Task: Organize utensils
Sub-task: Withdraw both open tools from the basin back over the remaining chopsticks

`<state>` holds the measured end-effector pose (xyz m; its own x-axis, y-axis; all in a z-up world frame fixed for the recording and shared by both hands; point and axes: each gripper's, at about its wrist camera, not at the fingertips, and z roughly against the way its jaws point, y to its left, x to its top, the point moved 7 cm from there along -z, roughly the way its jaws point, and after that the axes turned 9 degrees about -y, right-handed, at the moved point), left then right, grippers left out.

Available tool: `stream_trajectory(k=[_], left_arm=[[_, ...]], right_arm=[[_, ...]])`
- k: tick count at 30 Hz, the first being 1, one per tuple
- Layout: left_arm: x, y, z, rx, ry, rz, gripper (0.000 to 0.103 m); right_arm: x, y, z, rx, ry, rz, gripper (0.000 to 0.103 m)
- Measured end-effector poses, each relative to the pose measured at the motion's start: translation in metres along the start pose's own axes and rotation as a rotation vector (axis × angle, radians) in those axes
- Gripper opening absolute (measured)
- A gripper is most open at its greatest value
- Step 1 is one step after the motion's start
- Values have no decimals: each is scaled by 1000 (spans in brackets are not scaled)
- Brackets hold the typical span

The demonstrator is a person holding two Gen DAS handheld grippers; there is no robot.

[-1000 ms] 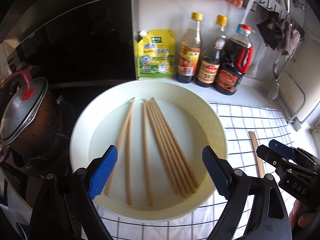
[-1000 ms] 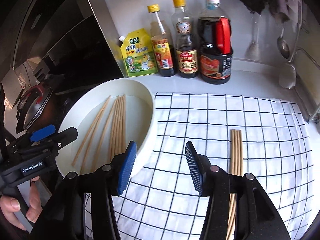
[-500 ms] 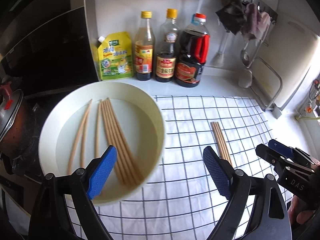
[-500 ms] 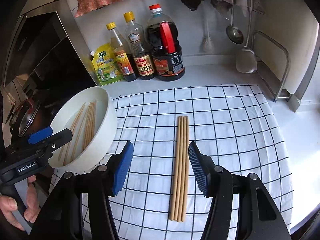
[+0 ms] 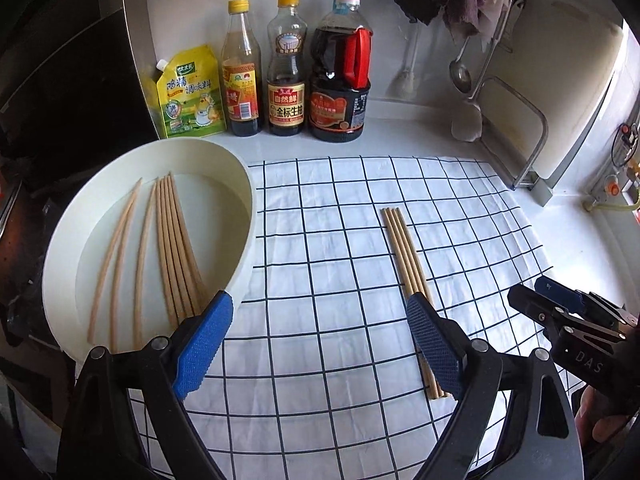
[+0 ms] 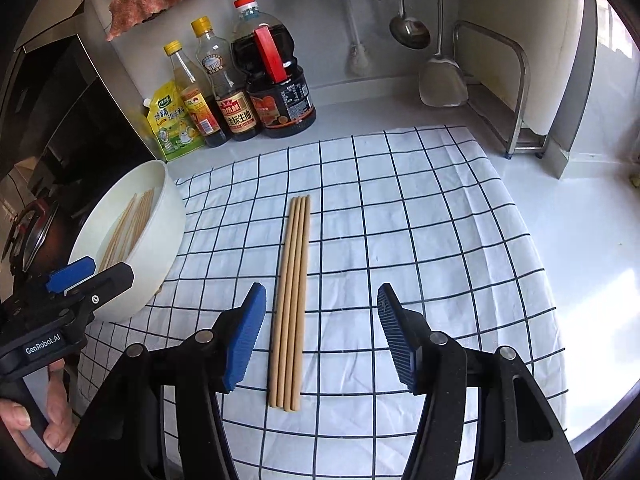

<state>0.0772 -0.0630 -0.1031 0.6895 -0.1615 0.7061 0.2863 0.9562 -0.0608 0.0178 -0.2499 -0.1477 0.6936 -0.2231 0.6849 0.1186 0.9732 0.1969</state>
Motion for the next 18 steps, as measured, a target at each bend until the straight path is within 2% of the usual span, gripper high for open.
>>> stream_trajectory(k=[6,18], left_arm=[[-16,-16,-11,-5,33,-11,87],[-28,-23,-26,25,46,-48,88]], right_arm=[[-18,-11,-16,-13,49,-5,56],[-40,-3,-58,-5,121,41,56]])
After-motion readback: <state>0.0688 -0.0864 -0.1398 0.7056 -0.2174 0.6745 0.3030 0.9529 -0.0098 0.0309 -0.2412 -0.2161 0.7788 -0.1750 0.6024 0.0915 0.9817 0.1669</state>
